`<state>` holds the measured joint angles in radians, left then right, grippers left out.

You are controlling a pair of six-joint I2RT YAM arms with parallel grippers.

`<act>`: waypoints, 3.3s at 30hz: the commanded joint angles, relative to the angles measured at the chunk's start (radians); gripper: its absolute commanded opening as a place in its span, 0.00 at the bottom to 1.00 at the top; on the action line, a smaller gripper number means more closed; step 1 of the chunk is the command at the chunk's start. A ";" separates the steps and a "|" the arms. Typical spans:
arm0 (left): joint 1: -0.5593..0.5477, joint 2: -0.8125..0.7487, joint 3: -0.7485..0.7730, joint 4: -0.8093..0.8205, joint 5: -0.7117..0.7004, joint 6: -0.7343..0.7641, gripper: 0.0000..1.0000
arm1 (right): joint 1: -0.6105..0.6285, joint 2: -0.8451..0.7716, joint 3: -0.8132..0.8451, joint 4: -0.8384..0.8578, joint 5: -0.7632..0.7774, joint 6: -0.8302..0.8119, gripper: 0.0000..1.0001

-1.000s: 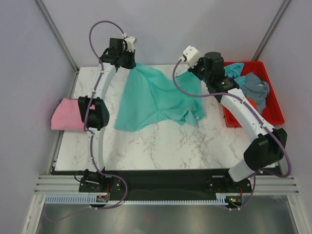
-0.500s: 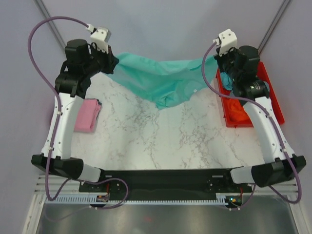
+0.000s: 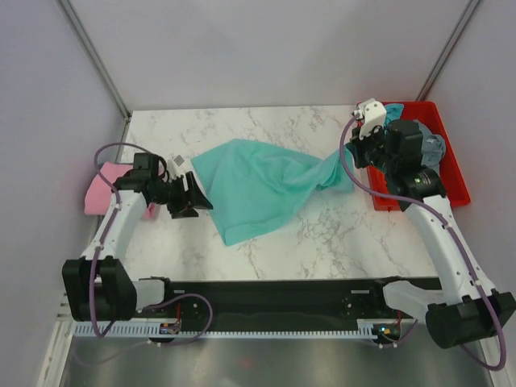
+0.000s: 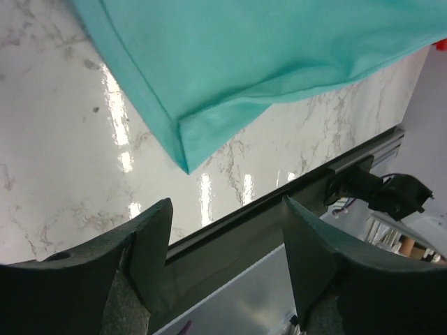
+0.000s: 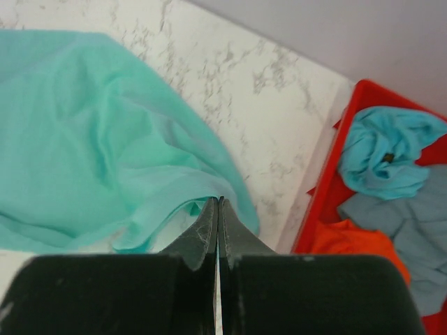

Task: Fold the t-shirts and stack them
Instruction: Flatten the tshirt out

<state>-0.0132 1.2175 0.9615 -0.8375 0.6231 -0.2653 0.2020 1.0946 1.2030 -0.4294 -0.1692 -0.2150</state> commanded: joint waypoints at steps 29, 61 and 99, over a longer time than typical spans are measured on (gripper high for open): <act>-0.217 0.691 0.370 -0.195 -0.091 0.368 0.55 | -0.003 0.202 0.001 0.049 -0.056 0.039 0.00; -0.341 0.824 0.404 -0.210 -0.031 0.373 0.28 | -0.009 0.211 0.001 0.060 -0.033 0.006 0.00; -0.326 0.033 0.802 -0.184 -0.485 0.528 0.02 | -0.075 -0.062 0.316 0.040 0.187 0.202 0.00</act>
<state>-0.3489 1.3167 1.6920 -1.0344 0.2642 0.1959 0.1314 1.0859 1.4654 -0.4095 -0.0616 -0.1108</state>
